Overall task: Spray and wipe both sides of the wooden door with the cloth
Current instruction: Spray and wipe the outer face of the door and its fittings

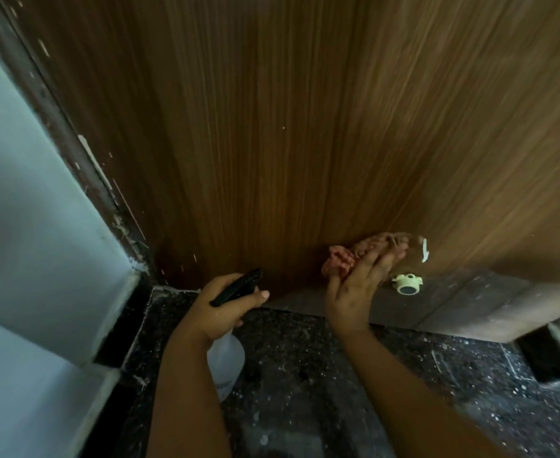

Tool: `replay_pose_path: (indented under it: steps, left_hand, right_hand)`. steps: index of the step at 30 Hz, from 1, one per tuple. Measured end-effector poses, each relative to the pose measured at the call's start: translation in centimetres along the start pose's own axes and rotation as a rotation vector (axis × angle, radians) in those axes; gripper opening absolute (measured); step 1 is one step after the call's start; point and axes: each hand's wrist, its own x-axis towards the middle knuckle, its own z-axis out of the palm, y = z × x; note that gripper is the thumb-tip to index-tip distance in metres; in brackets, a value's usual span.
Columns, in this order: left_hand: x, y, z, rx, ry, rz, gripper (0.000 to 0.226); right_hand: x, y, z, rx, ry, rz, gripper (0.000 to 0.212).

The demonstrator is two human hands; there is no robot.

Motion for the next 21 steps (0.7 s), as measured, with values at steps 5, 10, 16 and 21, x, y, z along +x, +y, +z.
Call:
replay_pose_path:
  steps: [5,10,16,21]
  left_hand:
    - [0.0,0.5,-0.1,-0.046,-0.016,0.012,0.019]
    - [-0.8,0.3,0.1,-0.011,-0.036,0.011,0.019]
    - [-0.5,-0.1,0.2,-0.018,0.004,-0.015,0.012]
    - [-0.2,0.4,0.8,0.004,-0.041,0.002,0.018]
  right_hand:
    - [-4.7,-0.8,2.3,0.356,-0.120,0.555,0.079]
    - [-2.4,-2.1,1.3,0.546,0.021,0.933,0.080]
    - [-0.8,-3.4,-0.1,0.634,0.144,0.919,0.077]
    - [1.6,-0.6,0.6,0.978,0.416,1.315,0.062]
